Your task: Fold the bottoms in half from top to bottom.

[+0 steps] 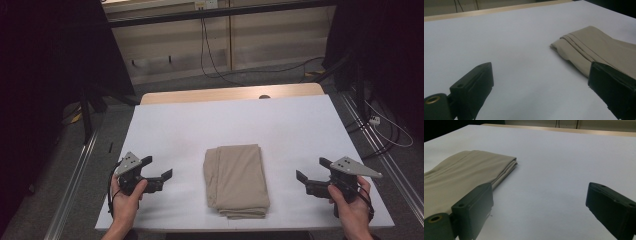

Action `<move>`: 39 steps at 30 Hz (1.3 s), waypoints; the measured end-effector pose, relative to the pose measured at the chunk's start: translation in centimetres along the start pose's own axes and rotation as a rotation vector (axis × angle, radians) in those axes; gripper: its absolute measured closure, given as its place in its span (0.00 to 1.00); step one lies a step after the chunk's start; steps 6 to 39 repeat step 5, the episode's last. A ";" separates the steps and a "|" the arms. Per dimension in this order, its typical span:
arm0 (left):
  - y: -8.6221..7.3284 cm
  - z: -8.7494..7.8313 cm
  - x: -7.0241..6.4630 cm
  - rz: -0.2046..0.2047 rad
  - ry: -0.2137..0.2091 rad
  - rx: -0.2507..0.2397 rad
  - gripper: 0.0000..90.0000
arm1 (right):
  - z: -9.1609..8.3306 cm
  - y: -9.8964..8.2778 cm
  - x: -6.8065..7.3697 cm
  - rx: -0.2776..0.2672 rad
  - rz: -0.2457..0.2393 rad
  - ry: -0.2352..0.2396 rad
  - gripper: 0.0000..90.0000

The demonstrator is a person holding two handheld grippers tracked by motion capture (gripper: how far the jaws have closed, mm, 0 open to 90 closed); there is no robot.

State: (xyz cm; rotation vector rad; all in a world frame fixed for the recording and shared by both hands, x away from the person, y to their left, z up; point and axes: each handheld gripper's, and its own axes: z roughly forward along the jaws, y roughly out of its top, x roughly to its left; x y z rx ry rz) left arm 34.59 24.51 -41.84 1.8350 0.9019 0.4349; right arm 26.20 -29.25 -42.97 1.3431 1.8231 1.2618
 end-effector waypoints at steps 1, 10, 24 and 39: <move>0.0 -0.1 0.1 -0.001 0.005 0.003 0.07 | 0.1 0.0 -0.1 0.003 0.001 -0.002 0.08; -0.1 0.1 0.2 -0.008 0.005 0.008 0.07 | 0.3 0.0 -0.2 0.005 0.004 0.000 0.09; -0.1 0.1 0.2 -0.008 0.005 0.008 0.07 | 0.3 0.0 -0.2 0.005 0.004 0.000 0.09; -0.1 0.1 0.2 -0.008 0.005 0.008 0.07 | 0.3 0.0 -0.2 0.005 0.004 0.000 0.09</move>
